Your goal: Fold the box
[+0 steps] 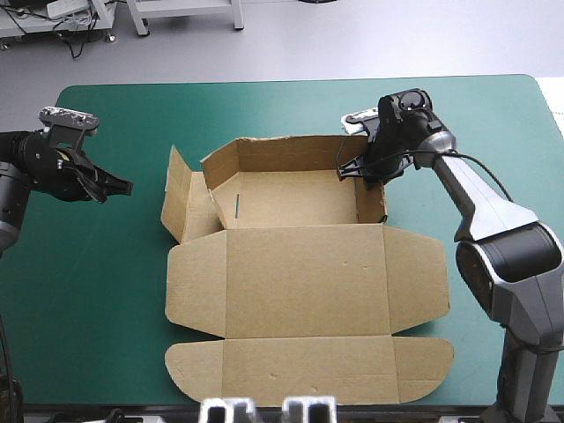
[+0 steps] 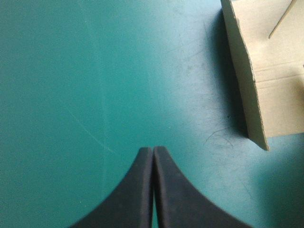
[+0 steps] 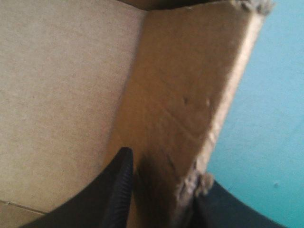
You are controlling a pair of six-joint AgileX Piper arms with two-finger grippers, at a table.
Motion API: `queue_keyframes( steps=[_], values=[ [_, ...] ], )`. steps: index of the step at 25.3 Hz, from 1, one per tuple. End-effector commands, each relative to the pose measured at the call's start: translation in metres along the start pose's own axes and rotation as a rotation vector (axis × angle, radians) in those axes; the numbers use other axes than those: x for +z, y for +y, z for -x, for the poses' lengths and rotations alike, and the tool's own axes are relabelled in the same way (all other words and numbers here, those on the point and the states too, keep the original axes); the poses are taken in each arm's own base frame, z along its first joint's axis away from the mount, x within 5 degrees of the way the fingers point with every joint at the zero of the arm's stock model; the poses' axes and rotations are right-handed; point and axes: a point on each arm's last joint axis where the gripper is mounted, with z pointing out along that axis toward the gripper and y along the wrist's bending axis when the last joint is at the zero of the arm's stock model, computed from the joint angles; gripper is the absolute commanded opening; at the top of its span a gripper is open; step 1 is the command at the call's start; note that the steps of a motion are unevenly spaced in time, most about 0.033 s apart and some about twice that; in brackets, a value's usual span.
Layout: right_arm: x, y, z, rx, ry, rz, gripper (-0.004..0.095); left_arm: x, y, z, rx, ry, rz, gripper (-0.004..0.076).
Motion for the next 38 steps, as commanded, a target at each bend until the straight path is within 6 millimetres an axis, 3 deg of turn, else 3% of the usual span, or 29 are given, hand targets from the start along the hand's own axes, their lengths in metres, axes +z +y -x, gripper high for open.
queue_keyframes(
  steps=[1,4,6,8,13,20,28,33,38],
  values=[
    [-0.019,0.0,0.001,0.0,-0.039,0.021,-0.0027,-0.021,0.002,0.008,-0.013,-0.132,0.031,-0.001],
    [-0.021,0.0,0.002,0.001,-0.054,0.023,-0.0019,-0.022,0.004,0.015,-0.056,-0.199,0.042,-0.001],
    [-0.037,0.001,0.003,0.0,-0.086,0.023,-0.0024,-0.017,0.006,0.023,-0.102,-0.264,0.05,-0.001],
    [-0.065,0.001,0.004,-0.003,-0.164,0.021,-0.0023,-0.004,0.01,0.032,-0.176,-0.304,0.041,-0.001],
    [-0.173,-0.002,-0.011,-0.033,-0.45,-0.03,-0.0024,0.038,0.05,0.036,-0.49,-0.305,-0.148,-0.001],
    [-0.24,-0.006,-0.043,-0.035,-0.615,-0.048,-0.0024,0.055,0.075,0.039,-0.635,-0.409,-0.456,-0.001],
    [-0.323,-0.009,-0.095,-0.02,-0.854,-0.066,-0.0024,0.077,0.07,0.05,-0.65,-0.473,-0.82,-0.001],
    [-0.353,-0.006,-0.118,-0.024,-0.952,-0.05,-0.0024,0.082,0.061,0.051,-0.585,-0.479,-1.077,-0.001],
    [-0.358,-0.005,-0.122,-0.026,-0.969,-0.041,-0.0024,0.078,0.05,0.055,-0.565,-0.477,-1.134,-0.001]
  ],
)
